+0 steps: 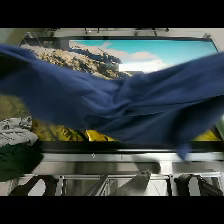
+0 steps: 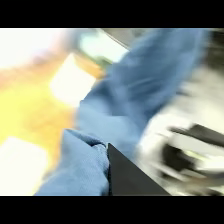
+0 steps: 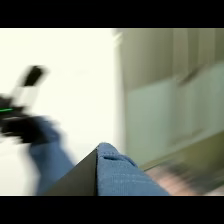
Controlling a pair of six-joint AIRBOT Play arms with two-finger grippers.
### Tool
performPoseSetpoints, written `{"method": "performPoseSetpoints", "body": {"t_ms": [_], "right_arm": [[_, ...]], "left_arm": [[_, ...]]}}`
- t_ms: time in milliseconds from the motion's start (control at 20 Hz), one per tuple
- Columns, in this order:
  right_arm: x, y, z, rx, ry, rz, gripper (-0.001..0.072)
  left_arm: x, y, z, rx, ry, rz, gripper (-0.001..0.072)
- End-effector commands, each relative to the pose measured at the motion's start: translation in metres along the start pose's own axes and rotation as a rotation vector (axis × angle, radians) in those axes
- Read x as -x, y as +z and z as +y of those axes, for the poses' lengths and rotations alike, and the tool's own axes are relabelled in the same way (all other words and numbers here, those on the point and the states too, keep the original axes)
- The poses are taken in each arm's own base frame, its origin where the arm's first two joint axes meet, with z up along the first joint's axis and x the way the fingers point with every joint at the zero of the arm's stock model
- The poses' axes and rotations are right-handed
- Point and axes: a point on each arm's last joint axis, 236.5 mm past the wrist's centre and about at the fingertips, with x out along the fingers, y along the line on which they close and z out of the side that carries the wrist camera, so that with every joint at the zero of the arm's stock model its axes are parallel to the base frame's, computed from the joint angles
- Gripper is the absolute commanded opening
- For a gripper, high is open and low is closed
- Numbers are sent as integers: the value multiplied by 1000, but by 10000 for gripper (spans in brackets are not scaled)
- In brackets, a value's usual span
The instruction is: Fold the shirts.
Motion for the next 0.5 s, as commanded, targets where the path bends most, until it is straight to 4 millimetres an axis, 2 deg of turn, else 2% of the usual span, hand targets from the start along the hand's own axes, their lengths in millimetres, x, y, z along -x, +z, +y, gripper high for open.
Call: {"method": "performPoseSetpoints", "body": {"t_ms": [0, 100, 200, 350, 450], "right_arm": [[3, 63, 49, 579, -425, -122, 20], [1, 59, 43, 628, -502, -72, 20], [7, 59, 20, 583, -524, -50, 20], [20, 35, -40, 377, -514, 43, 21], [40, 1, -90, 145, -512, 92, 21]], "left_arm": [[49, 52, -33, -280, 439, -121, 24], [52, 62, -35, -298, 447, -143, 24], [48, 57, -16, -234, 367, -121, 24], [29, 21, 37, -42, 215, 16, 24], [1, -6, 74, 73, 95, 119, 24]]}}
